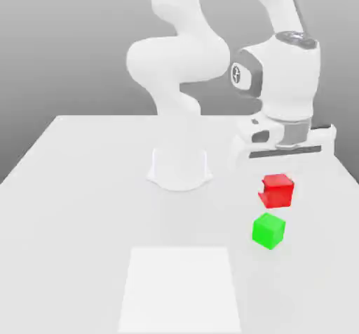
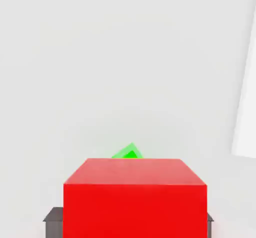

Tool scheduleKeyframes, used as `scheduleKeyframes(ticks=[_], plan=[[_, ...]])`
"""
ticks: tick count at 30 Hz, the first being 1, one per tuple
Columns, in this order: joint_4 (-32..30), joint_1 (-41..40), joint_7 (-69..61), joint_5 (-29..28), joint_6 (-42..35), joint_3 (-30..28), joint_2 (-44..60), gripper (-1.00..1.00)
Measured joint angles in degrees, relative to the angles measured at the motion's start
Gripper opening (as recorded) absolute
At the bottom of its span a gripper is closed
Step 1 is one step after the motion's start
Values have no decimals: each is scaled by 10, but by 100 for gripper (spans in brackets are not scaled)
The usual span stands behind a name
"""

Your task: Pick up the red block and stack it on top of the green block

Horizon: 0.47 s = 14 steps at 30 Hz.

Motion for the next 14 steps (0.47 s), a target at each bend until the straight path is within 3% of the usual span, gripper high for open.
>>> scheduleKeyframes(ticks=[12,13,14], plan=[[0,-51,87,-126,144,19,149,-100],[0,-56,92,-133,152,20,157,100],[0,-61,92,-133,152,21,157,100]])
